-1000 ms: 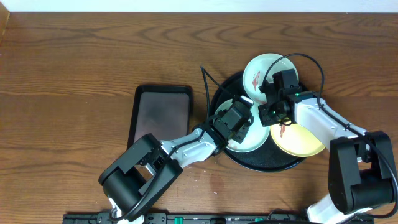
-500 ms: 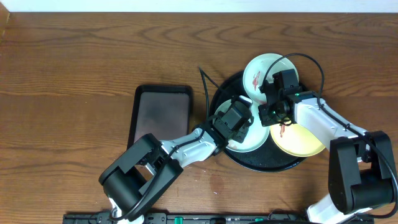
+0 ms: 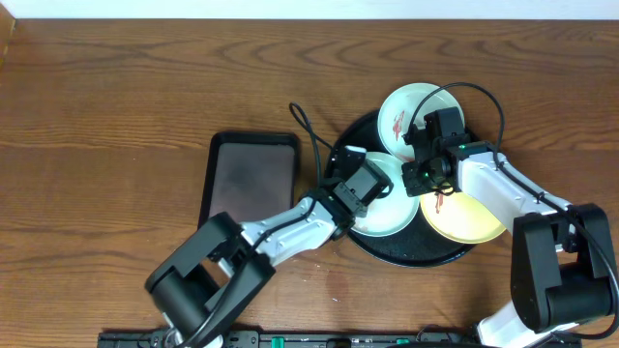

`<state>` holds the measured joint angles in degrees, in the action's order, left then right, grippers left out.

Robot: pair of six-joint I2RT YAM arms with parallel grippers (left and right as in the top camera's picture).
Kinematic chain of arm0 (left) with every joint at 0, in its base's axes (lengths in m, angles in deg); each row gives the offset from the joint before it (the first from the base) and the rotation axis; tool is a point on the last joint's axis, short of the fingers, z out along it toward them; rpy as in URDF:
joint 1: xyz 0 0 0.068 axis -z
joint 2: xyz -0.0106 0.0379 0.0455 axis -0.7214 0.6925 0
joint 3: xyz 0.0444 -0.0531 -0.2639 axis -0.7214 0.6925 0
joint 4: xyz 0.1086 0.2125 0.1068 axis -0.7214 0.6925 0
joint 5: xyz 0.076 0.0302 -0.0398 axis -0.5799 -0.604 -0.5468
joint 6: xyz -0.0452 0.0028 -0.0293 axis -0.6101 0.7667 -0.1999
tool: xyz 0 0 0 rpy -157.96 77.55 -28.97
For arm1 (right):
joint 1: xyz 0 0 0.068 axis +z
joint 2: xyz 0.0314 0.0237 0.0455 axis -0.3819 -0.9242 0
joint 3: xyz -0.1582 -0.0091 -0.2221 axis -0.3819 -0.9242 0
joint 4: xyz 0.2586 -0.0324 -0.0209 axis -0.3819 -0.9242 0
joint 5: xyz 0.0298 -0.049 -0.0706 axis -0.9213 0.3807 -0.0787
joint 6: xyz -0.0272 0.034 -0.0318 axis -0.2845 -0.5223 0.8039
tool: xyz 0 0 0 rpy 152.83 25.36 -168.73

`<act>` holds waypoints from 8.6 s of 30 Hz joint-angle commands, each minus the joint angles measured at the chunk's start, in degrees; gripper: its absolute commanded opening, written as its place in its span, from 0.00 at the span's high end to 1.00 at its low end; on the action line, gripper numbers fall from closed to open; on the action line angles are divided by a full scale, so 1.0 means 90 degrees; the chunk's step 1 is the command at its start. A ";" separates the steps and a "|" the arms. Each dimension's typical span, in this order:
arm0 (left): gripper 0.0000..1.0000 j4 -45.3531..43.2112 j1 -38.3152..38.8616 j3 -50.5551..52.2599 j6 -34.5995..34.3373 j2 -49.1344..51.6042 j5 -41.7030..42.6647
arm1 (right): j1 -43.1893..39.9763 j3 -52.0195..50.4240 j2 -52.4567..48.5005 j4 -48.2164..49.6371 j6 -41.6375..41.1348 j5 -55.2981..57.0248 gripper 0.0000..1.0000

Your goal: Clean dirty plates on tray and stack at the side

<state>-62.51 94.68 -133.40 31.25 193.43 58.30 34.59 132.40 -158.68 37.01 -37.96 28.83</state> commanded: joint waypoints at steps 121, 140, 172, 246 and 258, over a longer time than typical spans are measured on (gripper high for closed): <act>0.92 0.4206 -0.4024 0.0151 0.0070 -0.3116 0.2062 | 0.3315 0.1542 0.2861 -0.0430 0.2555 0.6118 0.99; 0.93 0.4231 -0.4024 0.0151 0.0070 -0.3111 0.2062 | -0.4056 0.1460 0.0743 -0.0629 -0.0561 -0.2016 0.99; 0.93 0.4126 -0.4024 0.0151 0.0070 -0.3111 0.2062 | -0.5032 0.1540 -0.0257 0.1649 -0.2783 -0.2433 0.46; 0.93 0.3201 -0.4024 0.0452 0.0602 -0.3113 0.3891 | -0.0595 0.1588 -0.1020 0.0772 0.0289 0.0721 0.99; 0.92 0.2834 -0.4024 0.0491 0.0801 -0.2994 0.2890 | 0.0301 0.1651 -0.0755 -0.1290 0.0284 0.0991 0.99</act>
<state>-36.87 58.64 -129.60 37.33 165.32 87.57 36.19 147.11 -167.88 29.82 -36.25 37.18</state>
